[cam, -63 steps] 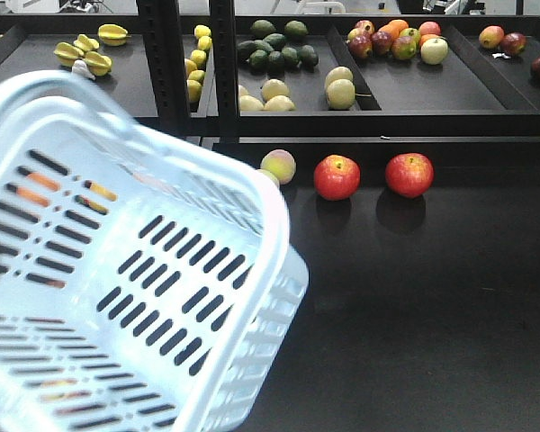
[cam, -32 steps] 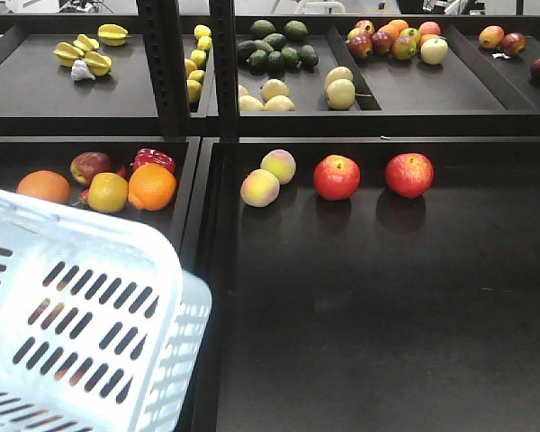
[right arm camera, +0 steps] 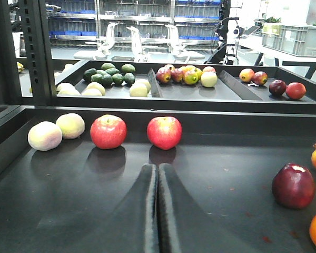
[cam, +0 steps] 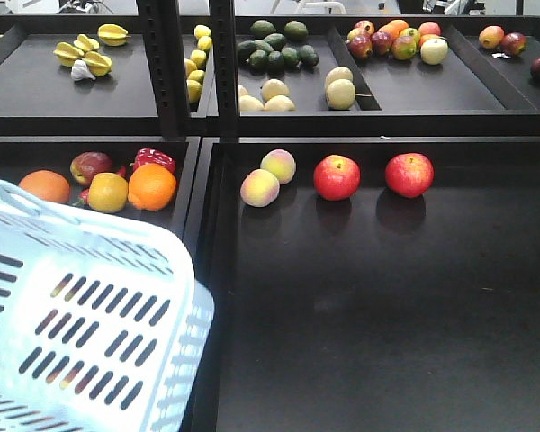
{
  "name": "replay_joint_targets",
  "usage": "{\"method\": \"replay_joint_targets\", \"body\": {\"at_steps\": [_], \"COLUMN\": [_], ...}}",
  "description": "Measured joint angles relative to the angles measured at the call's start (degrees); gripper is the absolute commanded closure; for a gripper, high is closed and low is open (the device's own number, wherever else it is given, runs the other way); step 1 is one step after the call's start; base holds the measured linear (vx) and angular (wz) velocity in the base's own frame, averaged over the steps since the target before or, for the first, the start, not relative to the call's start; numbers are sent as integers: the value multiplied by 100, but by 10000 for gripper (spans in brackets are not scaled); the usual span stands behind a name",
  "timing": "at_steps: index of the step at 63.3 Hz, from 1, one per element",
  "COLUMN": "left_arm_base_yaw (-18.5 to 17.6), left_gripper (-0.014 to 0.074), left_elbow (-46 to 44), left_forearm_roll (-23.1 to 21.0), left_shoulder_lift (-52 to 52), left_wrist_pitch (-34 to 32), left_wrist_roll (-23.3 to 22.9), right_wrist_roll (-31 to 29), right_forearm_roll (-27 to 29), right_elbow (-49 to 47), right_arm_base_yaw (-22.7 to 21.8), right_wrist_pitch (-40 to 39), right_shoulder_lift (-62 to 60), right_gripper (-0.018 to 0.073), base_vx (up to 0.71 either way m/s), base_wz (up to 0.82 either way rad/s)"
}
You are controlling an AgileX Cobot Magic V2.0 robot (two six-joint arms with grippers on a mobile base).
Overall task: Pick three apples into basket with both arms
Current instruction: 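Raise the held basket and pull it toward the robot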
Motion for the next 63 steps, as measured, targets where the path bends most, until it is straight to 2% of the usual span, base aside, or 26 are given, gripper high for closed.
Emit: {"method": "replay_joint_targets", "body": {"at_steps": [14,63], "left_arm_base_yaw": [0,0], "left_gripper": [604,604], "left_elbow": [0,0], "left_forearm_roll": [0,4], "left_shoulder_lift": [0,0], "left_wrist_pitch": [303,309], "left_wrist_roll": [0,0], "right_wrist_roll": [0,0], "right_forearm_roll": [0,0], "right_elbow": [0,0], "right_arm_base_yaw": [0,0], "right_wrist_pitch": [0,0], "right_shoulder_lift": [0,0], "right_gripper": [564,564], "base_vx": [0,0], "base_wz": [0,0]}}
